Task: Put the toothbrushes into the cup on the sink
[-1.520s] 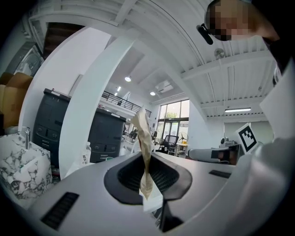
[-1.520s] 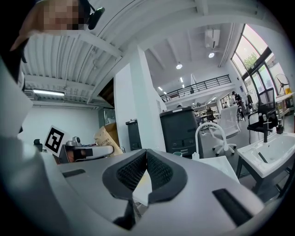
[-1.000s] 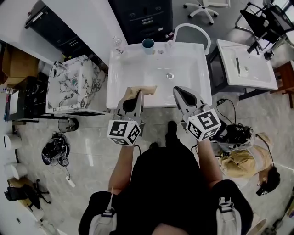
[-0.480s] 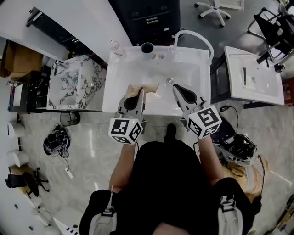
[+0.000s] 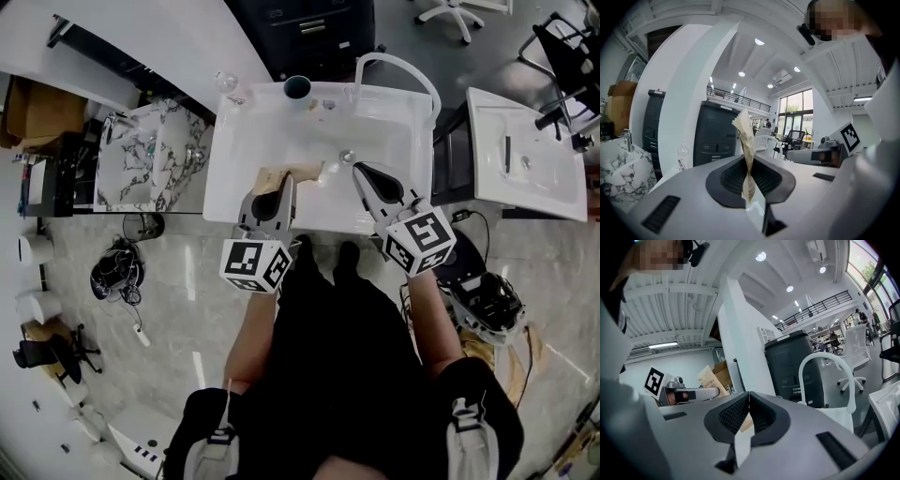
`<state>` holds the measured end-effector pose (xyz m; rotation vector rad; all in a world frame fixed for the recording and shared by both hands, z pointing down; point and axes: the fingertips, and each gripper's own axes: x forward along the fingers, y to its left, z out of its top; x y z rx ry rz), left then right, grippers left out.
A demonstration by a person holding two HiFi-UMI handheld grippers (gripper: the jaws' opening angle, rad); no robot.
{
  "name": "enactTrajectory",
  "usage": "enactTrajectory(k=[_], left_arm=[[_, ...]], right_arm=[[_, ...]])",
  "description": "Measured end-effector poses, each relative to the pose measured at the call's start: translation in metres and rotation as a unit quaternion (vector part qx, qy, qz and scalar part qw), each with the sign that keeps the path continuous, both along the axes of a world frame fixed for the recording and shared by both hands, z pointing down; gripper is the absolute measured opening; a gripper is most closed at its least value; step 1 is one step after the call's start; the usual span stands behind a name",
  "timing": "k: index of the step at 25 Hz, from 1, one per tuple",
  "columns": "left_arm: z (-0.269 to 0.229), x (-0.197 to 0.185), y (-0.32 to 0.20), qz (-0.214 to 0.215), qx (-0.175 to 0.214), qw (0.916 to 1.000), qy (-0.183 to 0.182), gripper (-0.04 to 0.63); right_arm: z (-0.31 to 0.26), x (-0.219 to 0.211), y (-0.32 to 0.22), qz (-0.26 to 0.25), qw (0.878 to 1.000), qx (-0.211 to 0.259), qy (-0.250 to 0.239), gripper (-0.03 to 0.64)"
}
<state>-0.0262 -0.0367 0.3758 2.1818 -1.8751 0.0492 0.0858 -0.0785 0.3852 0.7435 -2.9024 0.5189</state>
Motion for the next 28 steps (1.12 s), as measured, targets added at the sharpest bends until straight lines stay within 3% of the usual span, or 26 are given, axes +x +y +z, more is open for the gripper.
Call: enactTrajectory(k=[13, 28], left_arm=[[0.003, -0.034, -0.023, 0.016, 0.004, 0.9998, 0.012, 0.037], [0.009, -0.078, -0.104, 0.088, 0.004, 0.9955, 0.036, 0.037]], right_arm=[[0.002, -0.031, -0.015, 0.019, 1.000, 0.000, 0.013, 0.031], [-0.002, -0.066, -0.068, 0.099, 0.994, 0.000, 0.043, 0.031]])
